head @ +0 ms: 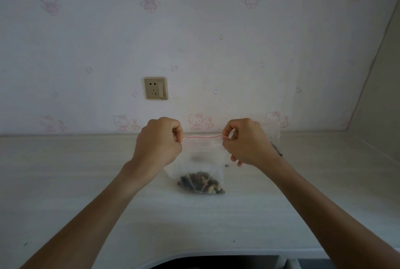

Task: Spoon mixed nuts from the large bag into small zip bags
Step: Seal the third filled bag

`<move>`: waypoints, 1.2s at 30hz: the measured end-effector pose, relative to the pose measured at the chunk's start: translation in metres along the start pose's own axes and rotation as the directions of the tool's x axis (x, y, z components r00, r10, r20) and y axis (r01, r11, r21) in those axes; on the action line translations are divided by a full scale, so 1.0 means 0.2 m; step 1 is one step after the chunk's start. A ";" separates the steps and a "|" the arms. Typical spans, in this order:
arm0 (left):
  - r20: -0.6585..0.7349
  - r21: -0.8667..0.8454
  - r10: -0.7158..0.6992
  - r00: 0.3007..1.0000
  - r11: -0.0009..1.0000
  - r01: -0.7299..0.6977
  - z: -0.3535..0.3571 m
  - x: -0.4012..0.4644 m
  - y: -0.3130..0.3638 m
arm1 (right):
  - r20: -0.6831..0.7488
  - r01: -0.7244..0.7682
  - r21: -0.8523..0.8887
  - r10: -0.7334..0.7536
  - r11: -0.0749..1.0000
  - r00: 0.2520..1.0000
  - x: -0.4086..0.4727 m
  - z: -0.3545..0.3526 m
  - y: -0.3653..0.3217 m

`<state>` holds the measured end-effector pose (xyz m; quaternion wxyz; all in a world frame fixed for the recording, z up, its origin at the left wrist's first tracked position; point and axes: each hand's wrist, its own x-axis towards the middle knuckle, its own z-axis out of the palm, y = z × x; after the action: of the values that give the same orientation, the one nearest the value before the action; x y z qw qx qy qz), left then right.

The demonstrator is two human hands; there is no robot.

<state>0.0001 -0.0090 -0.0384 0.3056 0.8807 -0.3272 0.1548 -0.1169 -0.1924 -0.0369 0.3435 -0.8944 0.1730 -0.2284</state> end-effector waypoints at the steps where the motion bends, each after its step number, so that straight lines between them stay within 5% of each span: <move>1: -0.010 0.046 0.014 1.000 0.999 -0.014 0.00 0.00 0.00 | -0.005 0.019 -0.031 -0.020 0.999 1.000 0.00 0.00 0.00; 8: 0.290 -0.246 -0.109 0.951 0.952 0.184 0.00 0.05 0.02 | 0.032 -0.044 0.049 0.043 0.998 0.999 0.01 -0.01 -0.02; 15: -0.019 -0.245 -0.001 1.000 0.970 -0.003 -0.04 0.06 0.00 | 0.048 -0.023 0.082 0.019 0.996 0.999 0.03 -0.08 -0.03; 19: -0.024 -0.283 0.054 0.998 0.957 -0.058 -0.09 0.07 -0.01 | 0.150 -0.097 0.315 0.052 0.944 0.987 0.03 -0.14 -0.03; 22: 0.017 -0.252 0.122 0.992 0.961 -0.114 -0.11 0.08 0.02 | 0.205 -0.099 0.329 0.031 0.939 0.978 0.04 -0.13 -0.05; 29: 0.091 -0.024 0.257 0.962 0.966 -0.256 -0.12 0.06 -0.02 | 0.105 0.192 -0.231 -0.171 0.954 0.980 0.06 -0.13 -0.04; 33: 0.028 -0.067 0.483 0.875 0.874 -0.481 -0.11 -0.01 -0.02 | 0.020 0.377 -0.266 -0.386 0.887 0.922 0.02 -0.12 0.00; 36: 0.184 -0.086 0.520 0.834 0.854 -0.514 -0.09 -0.02 -0.02 | 0.027 0.544 -0.215 -0.552 0.811 0.834 0.02 -0.14 0.00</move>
<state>-0.0011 0.0066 -0.0275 0.2322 0.7654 -0.5844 0.1366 -0.1290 -0.2082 -0.0170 0.1618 -0.9335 -0.0620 -0.3140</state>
